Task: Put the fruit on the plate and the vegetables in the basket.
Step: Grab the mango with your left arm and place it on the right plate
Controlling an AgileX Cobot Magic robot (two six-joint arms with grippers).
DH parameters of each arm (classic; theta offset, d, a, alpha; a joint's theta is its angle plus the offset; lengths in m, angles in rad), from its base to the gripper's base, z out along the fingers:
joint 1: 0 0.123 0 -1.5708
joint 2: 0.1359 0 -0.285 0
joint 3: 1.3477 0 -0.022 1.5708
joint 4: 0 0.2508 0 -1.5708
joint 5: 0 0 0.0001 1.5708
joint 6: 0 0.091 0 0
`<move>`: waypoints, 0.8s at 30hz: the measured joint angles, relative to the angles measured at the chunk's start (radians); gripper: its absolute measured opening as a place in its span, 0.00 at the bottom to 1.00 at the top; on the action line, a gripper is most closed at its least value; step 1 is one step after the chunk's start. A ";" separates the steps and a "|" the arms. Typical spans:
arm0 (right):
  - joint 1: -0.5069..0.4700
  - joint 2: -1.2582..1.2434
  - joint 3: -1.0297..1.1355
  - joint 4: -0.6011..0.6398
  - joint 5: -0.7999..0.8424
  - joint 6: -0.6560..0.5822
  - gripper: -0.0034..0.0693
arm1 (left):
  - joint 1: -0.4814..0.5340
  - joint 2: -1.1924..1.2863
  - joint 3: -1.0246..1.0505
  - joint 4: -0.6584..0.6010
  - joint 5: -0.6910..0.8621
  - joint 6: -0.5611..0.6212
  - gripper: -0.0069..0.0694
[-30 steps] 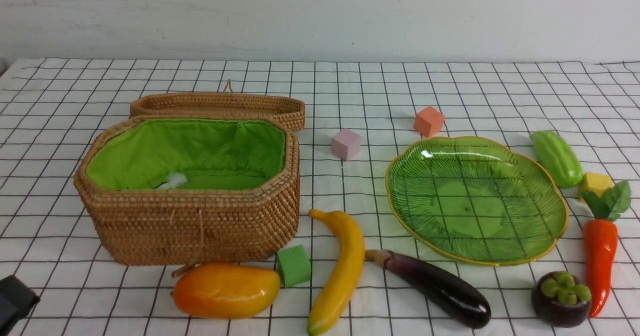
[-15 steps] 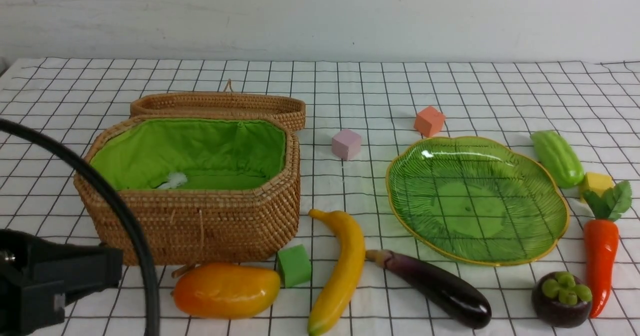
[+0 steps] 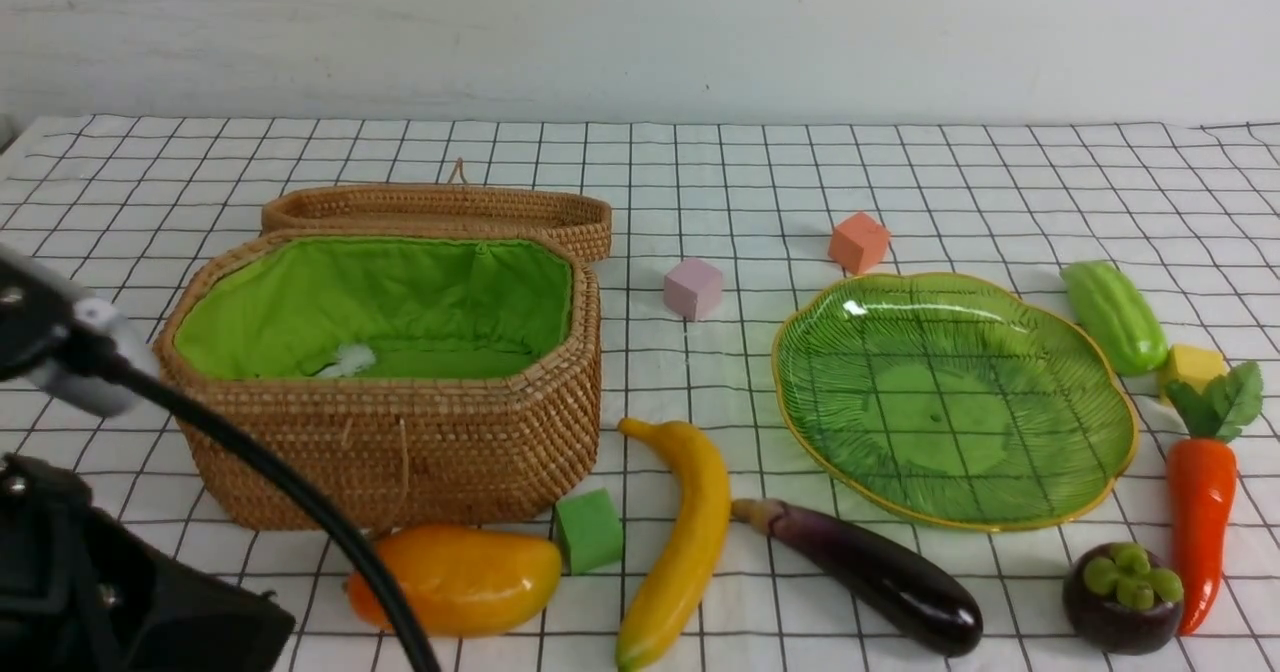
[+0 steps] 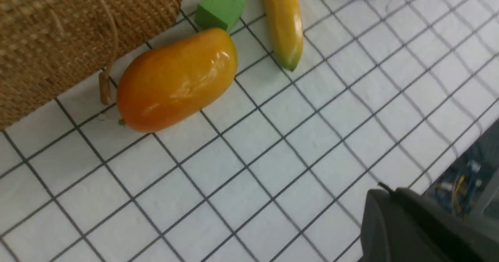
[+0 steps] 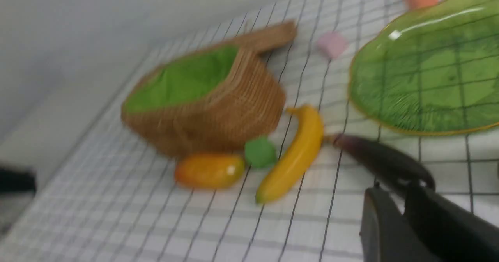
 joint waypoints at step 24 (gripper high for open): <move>0.165 0.244 -0.559 -0.057 0.409 -0.274 0.22 | -0.241 0.610 -0.147 0.345 -0.240 0.213 0.33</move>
